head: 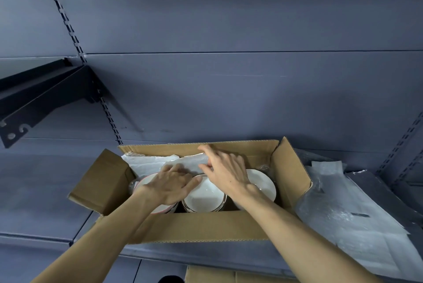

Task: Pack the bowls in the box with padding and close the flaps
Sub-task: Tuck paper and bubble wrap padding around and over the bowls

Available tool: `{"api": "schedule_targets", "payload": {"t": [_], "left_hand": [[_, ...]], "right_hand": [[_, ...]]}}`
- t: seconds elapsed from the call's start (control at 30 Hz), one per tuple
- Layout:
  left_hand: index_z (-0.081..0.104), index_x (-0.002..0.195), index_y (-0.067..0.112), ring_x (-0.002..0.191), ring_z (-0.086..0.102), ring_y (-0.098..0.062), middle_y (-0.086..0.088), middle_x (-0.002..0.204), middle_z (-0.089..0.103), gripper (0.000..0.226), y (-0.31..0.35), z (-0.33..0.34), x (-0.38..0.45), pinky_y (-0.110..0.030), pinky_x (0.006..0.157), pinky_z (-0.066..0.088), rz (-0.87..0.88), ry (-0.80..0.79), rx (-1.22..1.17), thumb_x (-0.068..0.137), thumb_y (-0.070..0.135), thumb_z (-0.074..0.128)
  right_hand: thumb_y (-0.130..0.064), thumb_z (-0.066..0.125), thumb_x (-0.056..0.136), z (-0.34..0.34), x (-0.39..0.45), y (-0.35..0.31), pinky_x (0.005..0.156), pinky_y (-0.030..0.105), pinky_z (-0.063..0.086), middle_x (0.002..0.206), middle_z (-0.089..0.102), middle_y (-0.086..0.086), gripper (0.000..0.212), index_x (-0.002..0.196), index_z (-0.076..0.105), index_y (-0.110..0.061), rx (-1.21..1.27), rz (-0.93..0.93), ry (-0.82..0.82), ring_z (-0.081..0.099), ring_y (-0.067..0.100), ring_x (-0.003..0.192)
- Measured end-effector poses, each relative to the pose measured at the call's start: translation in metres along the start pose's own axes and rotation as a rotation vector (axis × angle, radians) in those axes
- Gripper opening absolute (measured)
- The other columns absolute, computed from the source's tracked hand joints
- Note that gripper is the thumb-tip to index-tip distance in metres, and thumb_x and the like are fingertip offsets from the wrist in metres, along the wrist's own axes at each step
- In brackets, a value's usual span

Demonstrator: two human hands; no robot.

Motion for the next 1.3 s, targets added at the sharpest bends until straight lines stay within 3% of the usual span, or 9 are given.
{"api": "schedule_targets", "payload": {"t": [0.07,0.27,0.47,0.67,0.8,0.9,1.07,1.17,1.3], "left_hand": [[0.045,0.147,0.034,0.146,0.026,-0.011,0.014,0.149,0.05,0.068,0.001,-0.003,-0.003,-0.041,0.118,0.017,0.006,0.025,0.036,0.102,0.059,0.0],[0.066,0.126,0.03,0.134,0.033,-0.02,0.001,0.138,0.048,0.07,0.0,-0.014,-0.013,-0.04,0.114,0.024,-0.031,0.212,0.182,0.103,0.06,0.008],[0.067,0.128,0.029,0.141,0.027,-0.023,-0.003,0.146,0.037,0.085,0.001,-0.019,-0.012,-0.052,0.111,0.024,-0.224,0.1,0.308,0.098,0.065,-0.003],[0.053,0.139,0.042,0.141,0.024,-0.026,-0.01,0.147,0.037,0.068,-0.002,-0.015,-0.014,-0.052,0.107,0.025,-0.33,-0.001,0.145,0.099,0.067,0.004],[0.055,0.136,0.045,0.131,0.043,-0.024,-0.002,0.138,0.05,0.047,-0.014,-0.021,-0.019,-0.048,0.101,0.039,-0.286,0.171,0.087,0.102,0.059,0.026],[0.065,0.127,0.036,0.124,0.046,-0.024,-0.003,0.129,0.053,0.051,-0.019,-0.02,-0.023,-0.044,0.097,0.042,-0.3,0.22,0.129,0.102,0.058,0.026],[0.056,0.128,0.054,0.124,0.048,-0.028,-0.004,0.131,0.053,0.055,-0.017,-0.011,-0.023,-0.047,0.097,0.039,-0.367,0.09,0.005,0.096,0.072,0.014],[0.06,0.124,0.049,0.121,0.042,-0.026,-0.005,0.123,0.049,0.068,-0.016,-0.011,-0.023,-0.046,0.097,0.034,-0.435,0.049,-0.036,0.091,0.081,0.01],[0.052,0.138,0.041,0.113,0.036,-0.025,-0.005,0.116,0.042,0.084,-0.015,-0.011,-0.017,-0.046,0.098,0.029,-0.525,0.016,-0.129,0.084,0.087,0.007]], "right_hand": [[-0.037,0.052,0.099,0.0,0.001,0.0,0.066,0.036,0.041,0.098,0.072,-0.008,0.012,0.105,0.055,-0.027,0.02,-0.028,0.022,0.068,0.032,0.087],[-0.019,0.06,0.092,-0.011,-0.006,0.033,0.06,0.035,0.048,0.069,0.07,-0.001,0.008,0.085,0.063,-0.018,0.229,0.159,0.173,0.066,0.029,0.067],[-0.017,0.062,0.089,-0.003,-0.013,0.048,0.064,0.037,0.052,0.063,0.065,-0.003,0.013,0.077,0.059,-0.017,0.393,0.279,0.134,0.063,0.022,0.063],[-0.029,0.056,0.093,0.007,-0.006,0.043,0.056,0.035,0.04,0.058,0.045,0.001,0.027,0.071,0.051,-0.014,0.131,0.282,-0.077,0.046,0.032,0.065],[-0.025,0.056,0.092,0.001,0.001,0.039,0.052,0.035,0.025,0.055,0.035,0.004,0.034,0.065,0.042,-0.011,0.131,0.301,-0.05,0.039,0.034,0.063],[-0.025,0.058,0.092,-0.004,0.002,0.033,0.053,0.036,0.022,0.05,0.028,0.002,0.043,0.059,0.032,-0.013,0.142,0.319,-0.008,0.033,0.032,0.06],[-0.025,0.059,0.092,-0.001,-0.003,0.032,0.054,0.038,0.026,0.05,0.027,0.003,0.047,0.059,0.027,-0.015,0.182,0.319,-0.025,0.029,0.03,0.061],[-0.028,0.059,0.094,-0.003,-0.004,0.037,0.048,0.035,0.021,0.048,0.026,0.001,0.051,0.057,0.026,-0.016,0.151,0.335,-0.003,0.029,0.028,0.055],[-0.035,0.062,0.095,-0.004,-0.003,0.044,0.046,0.028,0.018,0.047,0.029,-0.003,0.056,0.054,0.029,-0.018,0.092,0.375,0.008,0.033,0.019,0.048]]}}
Point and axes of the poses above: each hand's wrist, its own x-axis towards the middle knuckle, its own z-axis out of the palm, y = z × x, the point moved 6 cm from there along x, towards the middle knuckle
